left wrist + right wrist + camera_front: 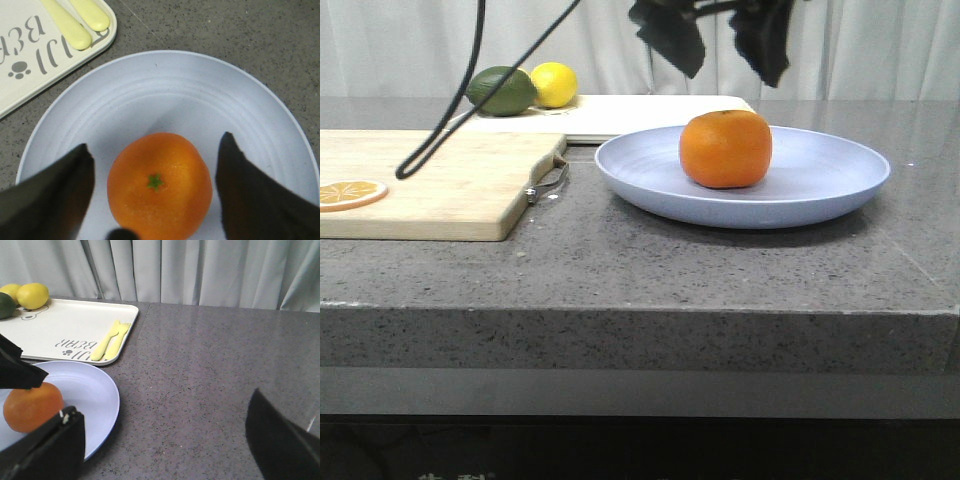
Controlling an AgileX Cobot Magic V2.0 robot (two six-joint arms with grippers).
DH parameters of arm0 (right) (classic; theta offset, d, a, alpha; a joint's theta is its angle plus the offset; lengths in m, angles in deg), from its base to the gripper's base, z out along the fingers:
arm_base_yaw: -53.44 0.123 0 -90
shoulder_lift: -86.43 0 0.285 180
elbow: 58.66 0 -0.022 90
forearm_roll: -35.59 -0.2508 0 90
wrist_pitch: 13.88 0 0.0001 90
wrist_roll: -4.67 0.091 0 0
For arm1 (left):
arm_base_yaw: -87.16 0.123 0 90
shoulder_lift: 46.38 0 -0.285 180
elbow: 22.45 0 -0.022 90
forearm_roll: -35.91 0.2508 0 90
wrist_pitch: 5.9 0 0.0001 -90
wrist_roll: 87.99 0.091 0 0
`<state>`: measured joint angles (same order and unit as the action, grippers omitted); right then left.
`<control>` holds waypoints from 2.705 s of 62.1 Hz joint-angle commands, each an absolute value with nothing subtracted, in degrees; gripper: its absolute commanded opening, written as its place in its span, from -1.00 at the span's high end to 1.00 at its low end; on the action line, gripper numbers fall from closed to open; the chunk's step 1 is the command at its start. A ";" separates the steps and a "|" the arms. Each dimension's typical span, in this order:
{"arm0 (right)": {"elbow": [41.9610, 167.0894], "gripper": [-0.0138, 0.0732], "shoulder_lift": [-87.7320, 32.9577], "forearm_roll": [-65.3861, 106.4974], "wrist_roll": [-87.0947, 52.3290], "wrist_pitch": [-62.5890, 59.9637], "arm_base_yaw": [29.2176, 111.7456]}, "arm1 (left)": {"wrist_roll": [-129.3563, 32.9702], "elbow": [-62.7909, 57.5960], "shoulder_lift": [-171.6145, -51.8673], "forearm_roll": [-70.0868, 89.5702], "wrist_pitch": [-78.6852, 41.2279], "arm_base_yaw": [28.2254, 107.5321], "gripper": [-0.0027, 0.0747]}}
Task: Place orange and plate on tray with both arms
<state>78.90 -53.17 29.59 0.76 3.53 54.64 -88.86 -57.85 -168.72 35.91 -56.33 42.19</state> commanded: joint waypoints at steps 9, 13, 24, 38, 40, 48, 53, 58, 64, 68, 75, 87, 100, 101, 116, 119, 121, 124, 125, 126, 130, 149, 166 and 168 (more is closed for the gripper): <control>81.01 -0.82 -52.84 29.42 0.58 -1.30 54.59 | -88.87 -61.37 -164.77 35.91 -58.20 41.76 0.98; 81.01 -0.82 -52.84 29.42 0.58 -1.30 54.59 | -88.87 -61.52 -164.77 35.91 -59.29 41.76 0.98; 81.01 -0.82 -52.84 29.42 0.58 -1.30 54.59 | -88.87 -61.52 -164.77 35.91 -66.13 41.76 0.98; 81.01 -0.82 -52.84 29.42 0.58 -0.58 54.59 | -88.87 -62.19 -164.77 37.04 -77.06 41.76 0.98; 81.01 -0.82 -52.84 29.42 0.58 -0.32 54.59 | -88.87 -62.73 -164.77 37.04 -78.53 41.76 0.98; 81.01 -0.82 -52.84 29.42 0.58 0.01 54.59 | -88.87 -63.29 -163.83 37.19 -79.22 41.76 0.98; 81.01 -0.82 -52.84 29.42 0.58 0.01 54.59 | -88.87 -63.29 -162.55 37.19 -79.22 41.76 0.98; 81.01 -0.82 -52.84 29.42 0.58 0.01 54.59 | -88.87 -62.57 -160.71 37.58 -79.22 42.14 0.98; 81.01 -0.82 -52.84 29.42 0.58 -0.04 54.59 | -89.32 -60.32 -157.28 38.92 -79.22 44.42 0.98; 81.01 -0.82 -52.84 29.42 0.58 -0.04 54.59 | -90.11 -58.37 -154.92 39.19 -79.22 47.11 0.98; 81.01 -0.82 -52.84 29.42 0.58 -0.04 54.59 | -90.87 -54.10 -150.47 39.19 -79.12 53.56 0.98; 81.01 -0.82 -52.84 29.42 0.58 -0.04 54.59 | -91.90 -43.03 -140.65 39.19 -75.48 66.09 0.98; 81.01 -0.82 -52.84 29.42 0.58 0.07 54.59 | -92.38 -25.00 -127.91 37.59 -65.20 77.52 0.98; 81.01 -0.82 -52.84 29.42 0.58 0.07 54.59 | -92.38 -23.73 -126.99 37.43 -64.47 78.19 0.98; 81.01 -0.82 -49.77 29.42 0.58 0.07 54.59 | -92.38 -2.81 -110.22 35.91 -51.25 85.31 0.98; 81.06 -0.82 -48.82 29.42 0.58 0.07 54.70 | -92.38 0.46 -107.00 35.91 -48.87 85.32 0.98; 81.06 -0.82 -47.97 29.42 0.58 0.01 54.75 | -92.38 2.57 -104.26 35.91 -46.91 85.32 0.98; 81.06 -0.82 -46.75 29.42 0.58 -0.44 54.82 | -92.38 6.10 -101.11 35.91 -44.38 85.32 0.98; 81.06 -0.82 -46.37 29.42 0.58 -0.60 54.82 | -92.38 7.54 -99.37 35.91 -43.77 85.32 0.98; 81.06 -0.82 -45.96 29.42 0.58 -0.79 54.82 | -92.38 8.47 -98.21 35.91 -43.21 85.32 0.98; 81.06 -0.82 -44.31 29.42 0.58 -1.40 54.82 | -92.38 12.45 -92.98 35.91 -40.76 85.32 0.98; 83.96 -0.82 -35.18 28.76 0.58 0.97 54.86 | -92.38 24.91 -69.56 35.91 -35.52 85.32 0.98; 93.71 -0.82 -22.24 18.97 0.58 7.84 55.06 | -92.28 28.99 -59.72 35.91 -33.70 85.32 0.98; 94.81 -0.82 -20.13 17.97 0.58 8.26 55.53 | -92.28 29.13 -59.52 35.91 -33.70 85.32 0.98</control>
